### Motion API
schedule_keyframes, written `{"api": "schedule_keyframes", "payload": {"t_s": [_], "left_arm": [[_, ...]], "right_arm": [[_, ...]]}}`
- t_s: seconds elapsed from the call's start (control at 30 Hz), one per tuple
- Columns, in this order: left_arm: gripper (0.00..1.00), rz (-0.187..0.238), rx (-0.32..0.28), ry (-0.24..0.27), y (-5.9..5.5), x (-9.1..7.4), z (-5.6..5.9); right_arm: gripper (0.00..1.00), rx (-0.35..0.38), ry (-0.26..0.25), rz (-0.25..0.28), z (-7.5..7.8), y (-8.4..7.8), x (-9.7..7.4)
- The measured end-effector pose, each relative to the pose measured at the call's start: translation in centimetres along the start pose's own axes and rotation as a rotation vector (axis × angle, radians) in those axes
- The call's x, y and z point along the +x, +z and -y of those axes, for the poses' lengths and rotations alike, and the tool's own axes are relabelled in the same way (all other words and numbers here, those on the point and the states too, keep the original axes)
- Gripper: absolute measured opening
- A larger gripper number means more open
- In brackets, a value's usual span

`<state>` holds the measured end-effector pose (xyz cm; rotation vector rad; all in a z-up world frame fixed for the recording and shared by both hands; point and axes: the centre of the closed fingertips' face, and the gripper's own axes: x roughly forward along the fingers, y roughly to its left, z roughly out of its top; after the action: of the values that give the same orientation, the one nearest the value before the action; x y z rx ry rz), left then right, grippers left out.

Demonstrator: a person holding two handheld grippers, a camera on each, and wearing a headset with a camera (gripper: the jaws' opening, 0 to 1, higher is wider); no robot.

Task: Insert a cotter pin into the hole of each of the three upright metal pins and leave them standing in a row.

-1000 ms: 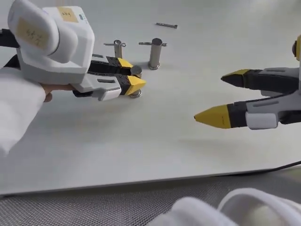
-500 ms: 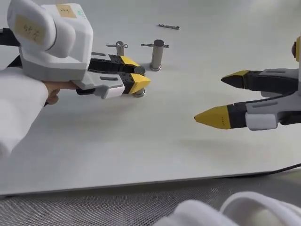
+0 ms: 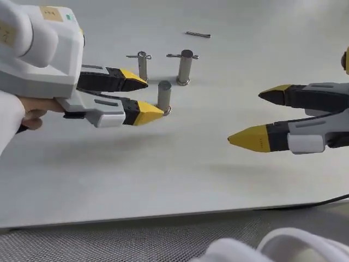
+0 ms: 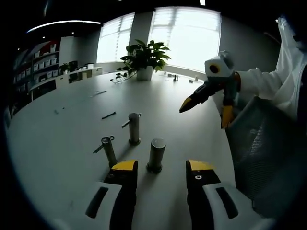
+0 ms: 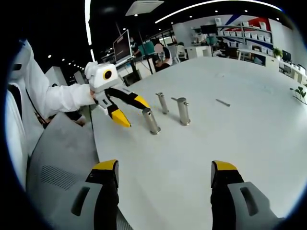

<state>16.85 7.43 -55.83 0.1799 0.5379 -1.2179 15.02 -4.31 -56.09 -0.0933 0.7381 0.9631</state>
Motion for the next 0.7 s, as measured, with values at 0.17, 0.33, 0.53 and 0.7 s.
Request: {"api": "schedule_keyframes", "payload": {"t_s": [0.17, 0.33, 0.53, 0.7], "left_arm": [[0.63, -0.009, -0.008, -0.032, -0.6, -0.8, 1.5], [0.87, -0.01, -0.033, -0.011, -1.0, -1.1, 2.0], [0.99, 0.014, -0.064, 0.036, -0.9, -1.5, 1.8], [0.99, 0.093, -0.113, 0.07, 0.3, -2.4, 1.1]], "right_arm": [[0.76, -0.003, 0.002, -0.003, 0.0, 0.0, 0.0], [0.76, -0.004, 0.001, -0.01, -0.1, -0.1, 0.0], [0.76, -0.009, 0.0, -0.022, 0.0, -0.2, -0.1], [0.76, -0.013, -0.002, -0.027, 0.2, 0.1, -0.1]]}}
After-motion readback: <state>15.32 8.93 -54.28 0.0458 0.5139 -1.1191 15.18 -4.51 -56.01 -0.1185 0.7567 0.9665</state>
